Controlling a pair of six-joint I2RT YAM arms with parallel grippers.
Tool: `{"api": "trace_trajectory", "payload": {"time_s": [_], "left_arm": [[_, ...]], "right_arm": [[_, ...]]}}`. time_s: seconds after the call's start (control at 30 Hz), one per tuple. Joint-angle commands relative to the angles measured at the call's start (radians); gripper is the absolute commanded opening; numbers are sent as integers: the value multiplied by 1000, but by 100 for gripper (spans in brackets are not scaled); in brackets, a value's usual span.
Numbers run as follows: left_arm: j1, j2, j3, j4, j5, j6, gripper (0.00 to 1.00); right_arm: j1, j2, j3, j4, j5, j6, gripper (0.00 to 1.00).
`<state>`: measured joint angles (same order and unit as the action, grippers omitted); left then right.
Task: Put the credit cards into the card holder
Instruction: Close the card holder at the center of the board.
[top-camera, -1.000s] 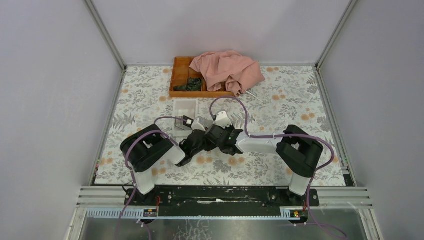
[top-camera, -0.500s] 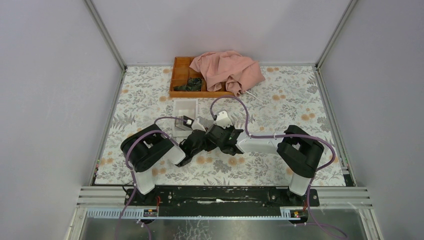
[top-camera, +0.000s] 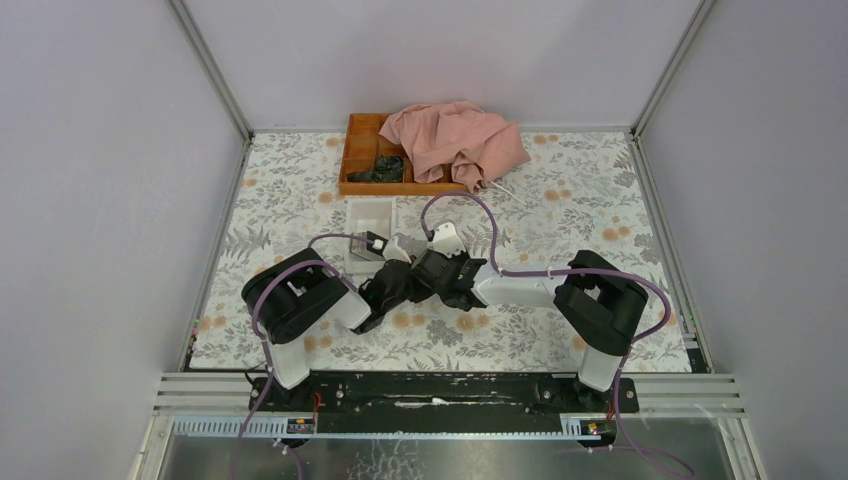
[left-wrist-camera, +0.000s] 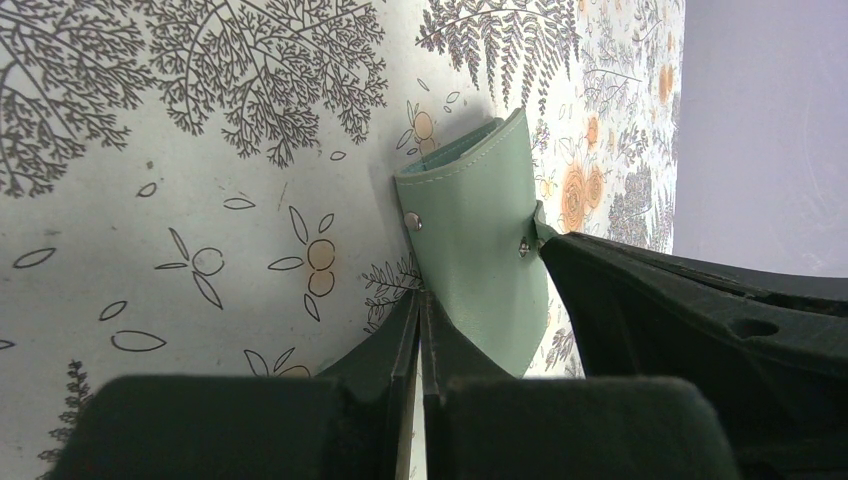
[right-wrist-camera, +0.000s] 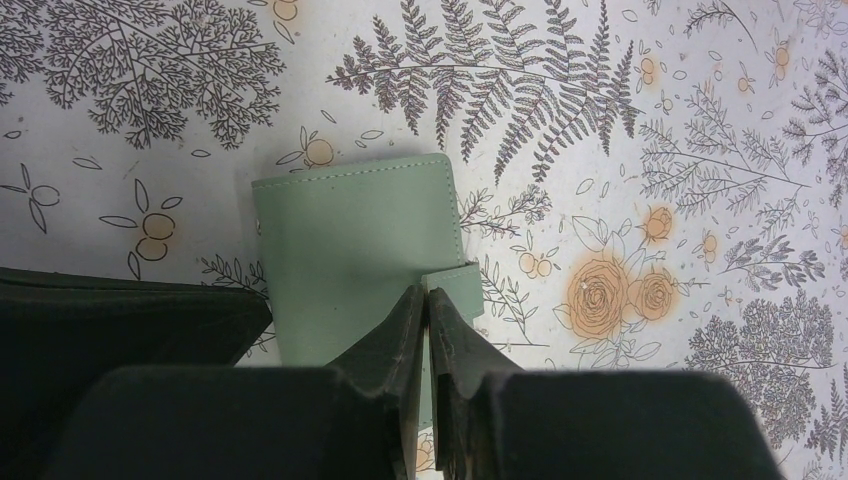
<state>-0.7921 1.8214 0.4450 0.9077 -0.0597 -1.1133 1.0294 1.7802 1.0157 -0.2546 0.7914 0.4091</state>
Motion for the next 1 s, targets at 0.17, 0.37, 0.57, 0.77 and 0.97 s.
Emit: {"api": "trace_trajectory", "payload": {"time_s": [0.17,0.37,0.57,0.77,0.97], "left_arm": [[-7,55,-42,-171,9,32,7],[-7,56,-40,-169,11,30,7],[-8,55,-39,-171,12,33,7],[-9,49,-37,-177,13,35,7],[-15,50,-25,-186,15,38,7]], "right_arm": [[1,4,-7,0,-5,24,11],[5,6,-6,0,-13,28,11],[11,20,-2,-1,-17,33,11],[15,24,4,1,-21,32,11],[22,35,15,1,-26,31,11]]}}
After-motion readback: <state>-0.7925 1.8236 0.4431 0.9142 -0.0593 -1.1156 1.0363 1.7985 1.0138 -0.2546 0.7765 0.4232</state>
